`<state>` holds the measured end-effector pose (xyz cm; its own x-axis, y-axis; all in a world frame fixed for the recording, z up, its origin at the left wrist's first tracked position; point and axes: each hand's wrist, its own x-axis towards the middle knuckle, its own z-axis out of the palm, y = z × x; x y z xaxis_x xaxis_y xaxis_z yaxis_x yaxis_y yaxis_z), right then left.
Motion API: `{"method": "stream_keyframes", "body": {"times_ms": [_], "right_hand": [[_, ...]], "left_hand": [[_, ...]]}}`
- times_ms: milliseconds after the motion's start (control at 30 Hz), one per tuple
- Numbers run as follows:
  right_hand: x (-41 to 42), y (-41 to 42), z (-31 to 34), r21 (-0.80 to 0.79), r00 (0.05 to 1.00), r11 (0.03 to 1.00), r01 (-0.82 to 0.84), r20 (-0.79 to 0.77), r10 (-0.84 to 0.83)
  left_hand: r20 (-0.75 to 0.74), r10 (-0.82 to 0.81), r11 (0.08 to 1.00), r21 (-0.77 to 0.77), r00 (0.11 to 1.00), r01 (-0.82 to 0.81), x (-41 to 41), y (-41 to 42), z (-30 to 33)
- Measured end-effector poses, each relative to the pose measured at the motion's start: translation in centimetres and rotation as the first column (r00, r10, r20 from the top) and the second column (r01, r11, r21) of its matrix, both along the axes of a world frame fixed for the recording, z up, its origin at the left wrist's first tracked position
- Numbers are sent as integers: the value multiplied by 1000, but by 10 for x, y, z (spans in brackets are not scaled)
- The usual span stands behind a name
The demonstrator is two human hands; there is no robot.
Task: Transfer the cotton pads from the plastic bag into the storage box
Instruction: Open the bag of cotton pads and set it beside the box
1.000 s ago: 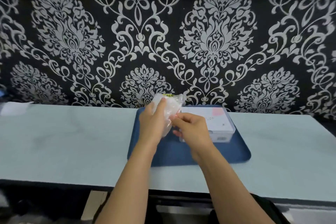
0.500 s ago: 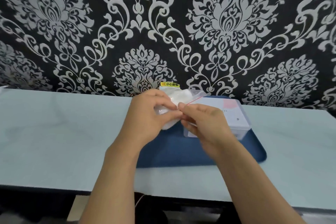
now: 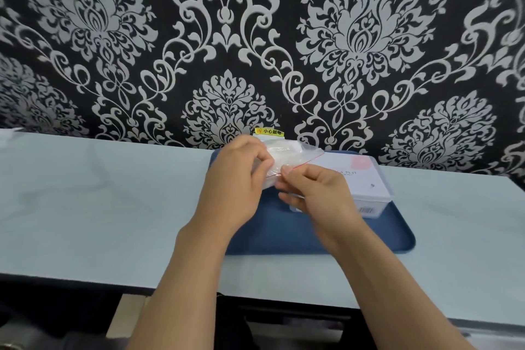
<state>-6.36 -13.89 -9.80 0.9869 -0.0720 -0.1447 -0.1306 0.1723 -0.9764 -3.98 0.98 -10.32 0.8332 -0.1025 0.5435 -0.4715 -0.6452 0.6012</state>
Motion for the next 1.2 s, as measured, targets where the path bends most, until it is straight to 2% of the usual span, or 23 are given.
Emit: {"method": "stream_keyframes", "body": {"times_ms": [100,233,333,500,567,633,733,800,867,933,967,1000,1067,1100,1133,1200], "right_hand": [[-1,3,-4,4,998,1000,18,-54,-17],[-7,9,-10,-46,990,999,-20,-137,13],[-11,15,-10,-138,967,989,-60,-253,24],[-6,20,-5,-200,891,974,-103,-454,1],[-5,21,-3,-204,878,970,-134,-478,20],[-5,23,-4,-170,882,974,-147,-469,52],[-4,24,-11,-73,908,981,-182,-394,139],[-3,22,-12,-98,913,967,-236,-364,186],[-6,15,-9,-266,901,894,-359,-348,258],[-11,0,-3,-524,908,742,-418,-271,319],[-12,-12,2,-669,932,657,-346,-164,324],[-13,-26,7,-791,950,576,-208,-23,311],[-6,-58,18,-923,948,370,101,202,245],[0,-72,19,-952,946,254,168,229,231],[5,-82,19,-972,947,165,166,204,247],[13,-94,15,-990,959,132,46,81,273]], "left_hand": [[15,74,997,11,997,-74,1,-3,-3],[15,253,962,-112,967,-249,6,6,2],[-2,292,945,-151,956,-289,7,9,1],[47,347,926,-175,937,-335,1,11,3],[22,316,935,-178,948,-307,1,16,1],[-65,187,962,-189,980,-196,0,21,-2],[-247,-34,995,-101,968,9,-4,29,-6],[-243,-68,998,-17,968,65,-2,34,-10],[-226,-1,1000,-3,974,0,1,37,-13],[-230,85,996,27,970,-81,2,37,-16],[-246,130,991,57,960,-120,2,36,-17],[-274,170,984,89,946,-151,3,34,-18],[-358,212,976,126,909,-177,5,30,-19],[-396,216,974,148,892,-170,6,28,-18],[-428,214,972,186,878,-146,4,27,-16],[-436,177,958,282,882,-53,-1,21,-11]]}}
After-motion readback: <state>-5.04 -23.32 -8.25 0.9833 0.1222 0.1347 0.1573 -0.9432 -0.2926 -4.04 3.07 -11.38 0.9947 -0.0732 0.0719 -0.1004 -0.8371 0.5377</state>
